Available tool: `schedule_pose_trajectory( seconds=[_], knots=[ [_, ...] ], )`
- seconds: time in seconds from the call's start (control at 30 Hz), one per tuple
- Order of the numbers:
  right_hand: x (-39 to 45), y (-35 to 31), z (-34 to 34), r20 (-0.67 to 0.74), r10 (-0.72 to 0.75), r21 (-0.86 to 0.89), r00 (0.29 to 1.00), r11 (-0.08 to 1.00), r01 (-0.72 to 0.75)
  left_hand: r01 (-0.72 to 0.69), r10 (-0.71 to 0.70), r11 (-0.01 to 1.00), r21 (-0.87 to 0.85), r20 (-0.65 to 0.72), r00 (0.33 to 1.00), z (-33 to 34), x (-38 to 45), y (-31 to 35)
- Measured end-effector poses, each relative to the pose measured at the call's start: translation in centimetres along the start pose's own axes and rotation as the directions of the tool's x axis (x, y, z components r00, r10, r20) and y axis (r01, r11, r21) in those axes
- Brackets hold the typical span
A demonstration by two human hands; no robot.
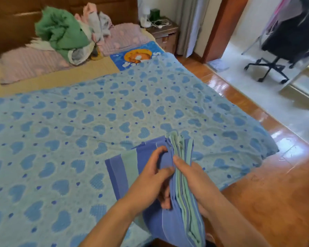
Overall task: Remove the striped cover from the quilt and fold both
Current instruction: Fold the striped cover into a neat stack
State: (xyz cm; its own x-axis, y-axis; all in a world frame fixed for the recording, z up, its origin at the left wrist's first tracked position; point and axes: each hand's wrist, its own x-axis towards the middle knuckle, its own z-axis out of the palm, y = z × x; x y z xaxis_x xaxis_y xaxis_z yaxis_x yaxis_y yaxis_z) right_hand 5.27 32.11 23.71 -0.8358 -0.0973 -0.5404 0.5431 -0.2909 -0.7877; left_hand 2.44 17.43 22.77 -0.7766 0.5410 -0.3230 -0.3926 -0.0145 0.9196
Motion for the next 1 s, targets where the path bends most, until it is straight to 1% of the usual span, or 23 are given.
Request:
schedule_pose_trajectory(
  seconds=[0.07, 0.13, 0.17, 0.23, 0.27, 0.33, 0.4, 0.47, 0.5, 0.53, 0.57, 0.63, 0.7, 0.77, 0.87, 0.93, 1.0],
  knots=[
    [-2.3, -0.3, -2.9, -0.053, -0.039, -0.004, 0.998, 0.999, 0.039, -0.043, 0.048, 0.995, 0.085, -0.063, 0.997, 4.0, 0.6, 0.3],
    [-4.3, -0.9, -6.4, -0.117, -0.096, -0.006, 0.988, 0.995, 0.096, -0.133, 0.165, 0.971, 0.201, -0.154, 0.974, 8.6, 1.8, 0.6],
    [-5.2, -1.3, -8.4, -0.168, -0.124, -0.035, 0.978, 0.992, 0.120, -0.152, 0.198, 0.958, 0.245, -0.176, 0.964, 11.1, 2.3, 0.7],
    [-7.1, -2.2, -12.6, -0.277, -0.181, -0.166, 0.944, 0.976, 0.138, -0.128, 0.200, 0.944, 0.303, -0.218, 0.955, 16.1, 3.2, 1.0],
    [-8.1, -2.8, -14.7, -0.308, -0.210, -0.234, 0.928, 0.962, 0.140, -0.119, 0.207, 0.935, 0.334, -0.244, 0.947, 18.6, 3.6, 1.0],
    [-10.0, -4.3, -18.5, -0.300, -0.296, -0.323, 0.907, 0.926, 0.195, -0.145, 0.273, 0.905, 0.401, -0.284, 0.919, 23.2, 4.5, 1.1],
    [-11.6, -5.6, -22.1, -0.296, -0.376, -0.417, 0.878, 0.878, 0.235, -0.180, 0.310, 0.902, 0.392, -0.297, 0.903, 27.4, 5.6, 1.6],
    [-12.7, -6.8, -25.2, -0.336, -0.443, -0.545, 0.831, 0.811, 0.212, -0.192, 0.307, 0.908, 0.372, -0.281, 0.909, 30.6, 7.2, 2.1],
    [-13.1, -7.4, -26.6, -0.363, -0.461, -0.562, 0.810, 0.801, 0.204, -0.184, 0.294, 0.909, 0.375, -0.261, 0.920, 31.9, 8.2, 2.2],
    [-13.6, -8.0, -27.8, -0.379, -0.451, -0.550, 0.808, 0.812, 0.195, -0.165, 0.268, 0.909, 0.383, -0.232, 0.935, 32.9, 9.2, 2.3],
    [-13.8, -8.7, -29.0, -0.390, -0.424, -0.502, 0.817, 0.842, 0.197, -0.146, 0.238, 0.906, 0.398, -0.193, 0.952, 33.9, 10.3, 2.5],
    [-13.6, -9.7, -31.8, -0.381, -0.352, -0.348, 0.855, 0.911, 0.220, -0.130, 0.183, 0.894, 0.429, -0.085, 0.979, 35.8, 12.8, 3.0],
    [-12.8, -10.5, -34.1, -0.370, -0.285, -0.164, 0.884, 0.957, 0.240, -0.147, 0.158, 0.853, 0.501, 0.021, 0.987, 37.3, 15.7, 3.6],
    [-11.6, -11.9, -36.4, -0.375, -0.218, -0.067, 0.901, 0.976, 0.209, -0.165, 0.117, 0.812, 0.560, 0.122, 0.986, 38.5, 18.9, 4.4],
    [-10.1, -14.9, -39.8, -0.350, -0.173, -0.042, 0.920, 0.985, 0.169, -0.226, 0.088, 0.783, 0.580, 0.256, 0.963, 39.9, 24.2, 5.3],
    [-9.7, -17.1, -42.1, -0.355, -0.222, -0.054, 0.908, 0.975, 0.217, -0.217, 0.086, 0.780, 0.588, 0.242, 0.966, 41.6, 27.9, 6.2],
    [-9.3, -18.7, -44.9, -0.419, -0.218, -0.075, 0.882, 0.976, 0.206, -0.240, 0.140, 0.766, 0.597, 0.209, 0.968, 44.1, 31.8, 7.1]
  ],
)
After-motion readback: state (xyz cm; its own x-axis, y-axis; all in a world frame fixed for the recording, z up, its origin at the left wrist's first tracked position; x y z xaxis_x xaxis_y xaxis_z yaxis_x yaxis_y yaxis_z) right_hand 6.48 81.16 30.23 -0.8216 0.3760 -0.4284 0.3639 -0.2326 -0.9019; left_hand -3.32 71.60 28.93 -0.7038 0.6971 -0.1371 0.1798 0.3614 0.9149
